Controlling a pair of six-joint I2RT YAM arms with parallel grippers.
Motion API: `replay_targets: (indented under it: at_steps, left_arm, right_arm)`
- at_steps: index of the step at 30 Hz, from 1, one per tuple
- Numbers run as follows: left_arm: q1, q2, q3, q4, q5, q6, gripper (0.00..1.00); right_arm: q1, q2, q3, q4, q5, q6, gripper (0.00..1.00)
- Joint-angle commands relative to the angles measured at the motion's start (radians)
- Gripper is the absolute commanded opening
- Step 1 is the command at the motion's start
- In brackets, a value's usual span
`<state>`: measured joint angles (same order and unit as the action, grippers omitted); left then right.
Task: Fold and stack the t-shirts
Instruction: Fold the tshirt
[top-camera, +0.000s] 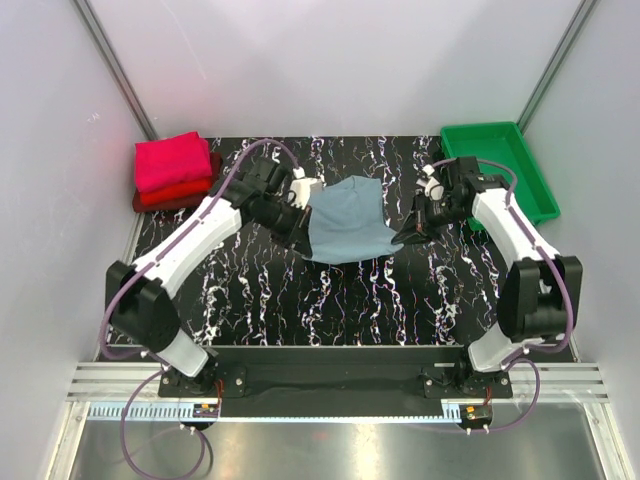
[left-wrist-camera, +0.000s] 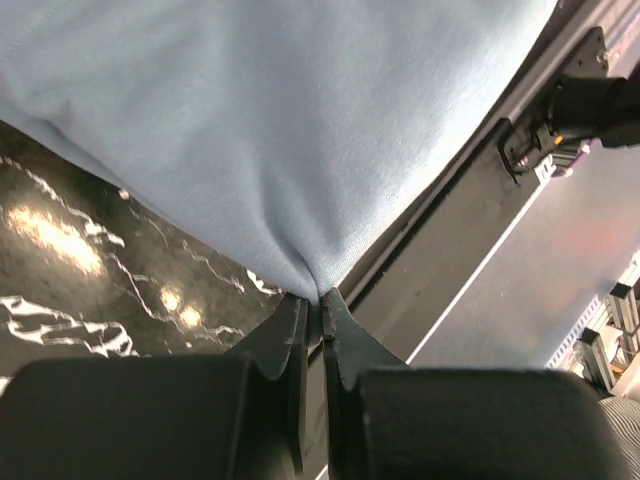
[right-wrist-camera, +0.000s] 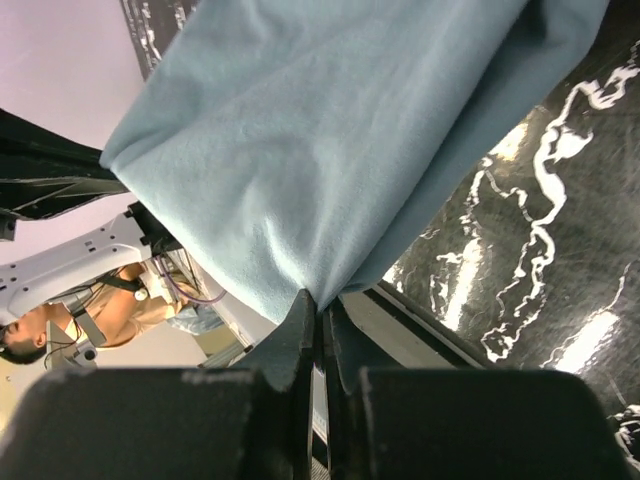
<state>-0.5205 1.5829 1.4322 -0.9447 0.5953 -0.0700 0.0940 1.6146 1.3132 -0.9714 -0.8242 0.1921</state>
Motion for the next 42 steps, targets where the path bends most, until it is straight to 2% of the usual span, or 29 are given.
replay_targets:
  at_steps: [1,7,11,17,26,27,28,29,30,31,33,35,36,37,38,40,42]
  left_arm:
    - [0.004,-0.110,-0.029,0.001,0.020,0.007,0.00]
    - [0.036,-0.090,0.011,0.010,-0.008,0.013,0.00]
    - [0.074,-0.011,0.079,0.015,-0.011,0.016,0.00]
    - [0.126,0.156,0.232,0.023,-0.031,0.027,0.00]
    - [0.218,0.495,0.516,0.030,-0.110,0.038,0.00]
    - [0.223,0.555,0.552,0.034,-0.124,0.038,0.00]
    - [0.229,0.587,0.572,0.038,-0.137,0.039,0.00]
    - [0.235,0.620,0.594,0.041,-0.147,0.039,0.00]
    - [0.237,0.679,0.640,0.041,-0.169,0.033,0.00]
    - [0.237,0.702,0.660,0.041,-0.181,0.032,0.02]
    - [0.237,0.739,0.704,0.041,-0.206,0.027,0.05]
    - [0.235,0.712,0.700,0.049,-0.222,0.019,0.11]
    - [0.235,0.700,0.697,0.050,-0.232,0.007,0.24]
    - [0.235,0.684,0.686,0.049,-0.241,0.004,0.44]
    - [0.237,0.655,0.668,0.043,-0.256,0.010,0.52]
    - [0.240,0.619,0.643,0.031,-0.273,0.016,0.59]
    - [0.240,0.539,0.599,0.030,-0.302,0.033,0.61]
  right_arm:
    - [0.007,-0.097,-0.008,-0.009,-0.018,0.030,0.01]
    - [0.009,-0.079,0.017,0.091,0.007,0.079,0.00]
    - [0.009,0.028,0.160,0.138,0.036,0.078,0.00]
    - [0.010,0.263,0.420,0.166,0.071,0.047,0.00]
    - [0.023,0.718,0.819,0.203,0.056,0.046,0.00]
    - [0.024,0.755,0.849,0.215,0.050,0.058,0.15]
    - [0.027,0.795,0.882,0.249,0.051,0.063,0.25]
    - [0.030,0.836,0.965,0.260,0.054,0.066,0.37]
    - [0.036,0.920,1.019,0.263,0.080,0.073,0.54]
    - [0.039,0.953,1.110,0.275,0.091,0.072,0.66]
    - [0.047,0.979,1.164,0.284,0.094,0.063,0.72]
    - [0.047,0.929,1.166,0.293,0.092,0.060,0.73]
    - [0.047,0.903,1.152,0.292,0.096,0.052,0.74]
    - [0.047,0.874,1.106,0.287,0.096,0.047,0.74]
    - [0.046,0.814,1.079,0.286,0.097,0.046,0.74]
    - [0.047,0.751,0.999,0.278,0.102,0.032,0.74]
    - [0.047,0.658,0.953,0.267,0.115,0.003,0.74]
